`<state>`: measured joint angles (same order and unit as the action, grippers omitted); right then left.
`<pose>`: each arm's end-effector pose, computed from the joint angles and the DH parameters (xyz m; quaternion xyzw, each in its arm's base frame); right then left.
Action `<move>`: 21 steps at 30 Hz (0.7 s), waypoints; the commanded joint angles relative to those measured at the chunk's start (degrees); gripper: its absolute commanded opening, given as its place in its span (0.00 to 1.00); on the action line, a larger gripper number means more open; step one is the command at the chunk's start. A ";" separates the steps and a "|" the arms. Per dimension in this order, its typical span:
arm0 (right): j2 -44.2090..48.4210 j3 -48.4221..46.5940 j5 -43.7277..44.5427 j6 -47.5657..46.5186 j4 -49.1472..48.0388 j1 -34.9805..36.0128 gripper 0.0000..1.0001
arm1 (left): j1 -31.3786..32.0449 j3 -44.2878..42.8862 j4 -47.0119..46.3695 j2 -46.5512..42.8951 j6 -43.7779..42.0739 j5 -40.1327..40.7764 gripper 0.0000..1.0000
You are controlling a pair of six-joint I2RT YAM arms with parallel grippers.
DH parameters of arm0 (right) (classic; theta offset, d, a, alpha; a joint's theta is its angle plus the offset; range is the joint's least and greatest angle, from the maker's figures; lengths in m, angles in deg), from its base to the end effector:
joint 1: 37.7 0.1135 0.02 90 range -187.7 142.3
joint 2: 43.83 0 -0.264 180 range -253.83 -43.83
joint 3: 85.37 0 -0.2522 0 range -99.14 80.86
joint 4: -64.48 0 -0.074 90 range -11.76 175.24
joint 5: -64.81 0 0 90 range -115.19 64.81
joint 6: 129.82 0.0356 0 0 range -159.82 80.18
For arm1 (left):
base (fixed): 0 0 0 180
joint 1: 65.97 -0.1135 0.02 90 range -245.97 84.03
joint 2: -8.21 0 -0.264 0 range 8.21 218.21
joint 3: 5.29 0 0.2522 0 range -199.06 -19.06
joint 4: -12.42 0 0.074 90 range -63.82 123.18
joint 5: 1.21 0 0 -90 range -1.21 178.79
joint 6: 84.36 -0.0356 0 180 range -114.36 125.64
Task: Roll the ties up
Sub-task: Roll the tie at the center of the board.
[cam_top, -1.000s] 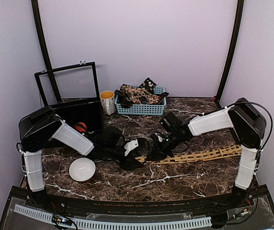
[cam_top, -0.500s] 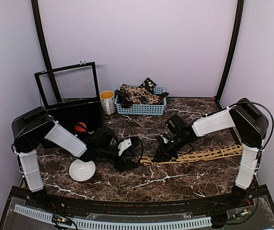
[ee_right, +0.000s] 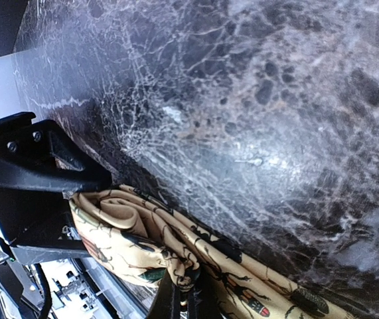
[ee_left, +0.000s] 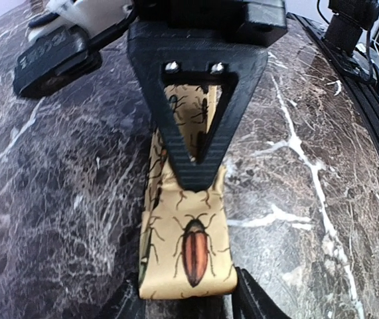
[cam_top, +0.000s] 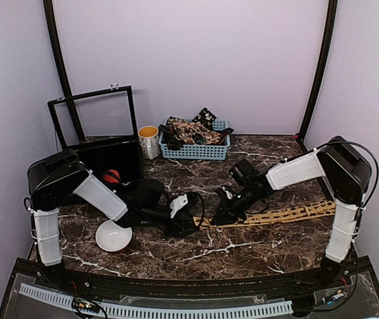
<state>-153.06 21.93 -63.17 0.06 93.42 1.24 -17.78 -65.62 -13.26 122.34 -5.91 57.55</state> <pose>0.2600 0.2383 0.1198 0.0615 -0.9245 -0.3732 0.0467 0.2322 -0.2873 0.1017 0.5314 0.6474 -0.3749 0.3975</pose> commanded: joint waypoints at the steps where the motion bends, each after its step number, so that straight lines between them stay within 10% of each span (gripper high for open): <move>1: -1.65 1.90 4.45 -0.85 3.43 -0.76 0.00 | 0.73 -2.92 -1.49 -0.25 0.72 -4.58 0.43; 21: -2.39 1.61 3.97 -1.07 3.32 -0.79 0.00 | 2.29 -9.78 -1.70 6.84 2.19 -2.79 0.50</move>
<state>-153.08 21.95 -63.32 -0.36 93.42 1.17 -15.79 -75.39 -14.29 129.33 -4.27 54.05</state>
